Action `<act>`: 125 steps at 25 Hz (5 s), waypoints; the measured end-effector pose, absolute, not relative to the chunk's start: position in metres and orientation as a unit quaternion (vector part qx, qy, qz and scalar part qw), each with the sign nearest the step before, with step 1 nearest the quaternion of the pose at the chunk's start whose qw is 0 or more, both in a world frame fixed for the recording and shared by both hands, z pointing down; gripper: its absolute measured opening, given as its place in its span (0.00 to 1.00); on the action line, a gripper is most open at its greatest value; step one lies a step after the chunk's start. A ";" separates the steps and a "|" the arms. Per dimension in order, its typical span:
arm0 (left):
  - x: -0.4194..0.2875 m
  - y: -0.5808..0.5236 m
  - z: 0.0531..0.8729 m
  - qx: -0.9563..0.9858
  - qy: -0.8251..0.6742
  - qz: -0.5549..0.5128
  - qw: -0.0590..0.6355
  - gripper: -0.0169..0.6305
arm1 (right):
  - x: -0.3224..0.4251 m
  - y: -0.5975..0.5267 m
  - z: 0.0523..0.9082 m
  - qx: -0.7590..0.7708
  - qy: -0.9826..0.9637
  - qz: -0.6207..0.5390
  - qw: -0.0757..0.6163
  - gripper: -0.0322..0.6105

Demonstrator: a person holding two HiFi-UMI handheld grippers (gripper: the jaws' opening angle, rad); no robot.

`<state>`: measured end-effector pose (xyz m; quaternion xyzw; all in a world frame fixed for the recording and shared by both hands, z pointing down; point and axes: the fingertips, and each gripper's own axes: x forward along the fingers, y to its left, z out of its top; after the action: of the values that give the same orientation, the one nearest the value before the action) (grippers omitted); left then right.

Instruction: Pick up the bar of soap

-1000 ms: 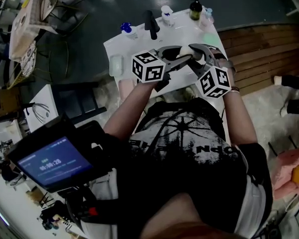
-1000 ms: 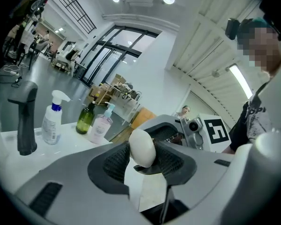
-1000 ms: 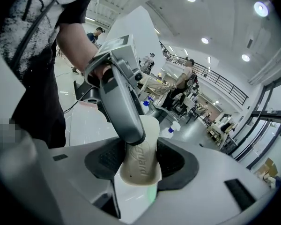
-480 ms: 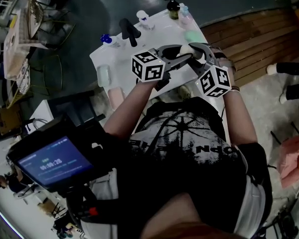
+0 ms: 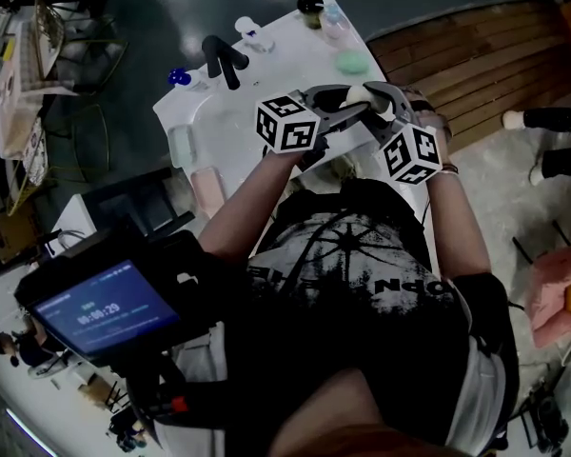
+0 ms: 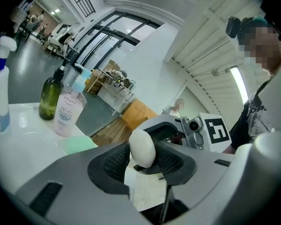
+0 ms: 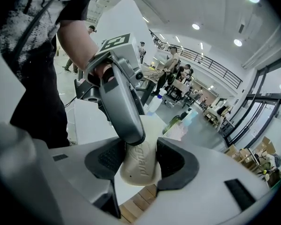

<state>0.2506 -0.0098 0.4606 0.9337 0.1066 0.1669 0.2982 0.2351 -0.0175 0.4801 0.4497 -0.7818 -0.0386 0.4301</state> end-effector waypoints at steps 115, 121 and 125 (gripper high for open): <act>-0.064 -0.134 0.349 0.957 -0.262 0.010 0.123 0.05 | 0.006 -0.135 0.354 0.387 -0.910 -0.010 0.151 0.07; -0.074 -0.134 0.348 0.956 -0.266 0.010 0.121 0.05 | -0.008 -0.135 0.355 0.384 -0.910 -0.010 0.154 0.07; -0.073 -0.133 0.350 0.956 -0.266 0.013 0.120 0.05 | -0.013 -0.133 0.356 0.381 -0.911 -0.006 0.157 0.07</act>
<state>-0.0733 -0.1328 0.3498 0.9564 -0.2659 0.0131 0.1198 -0.0128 -0.1328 0.3565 0.3815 -0.9109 -0.0058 0.1572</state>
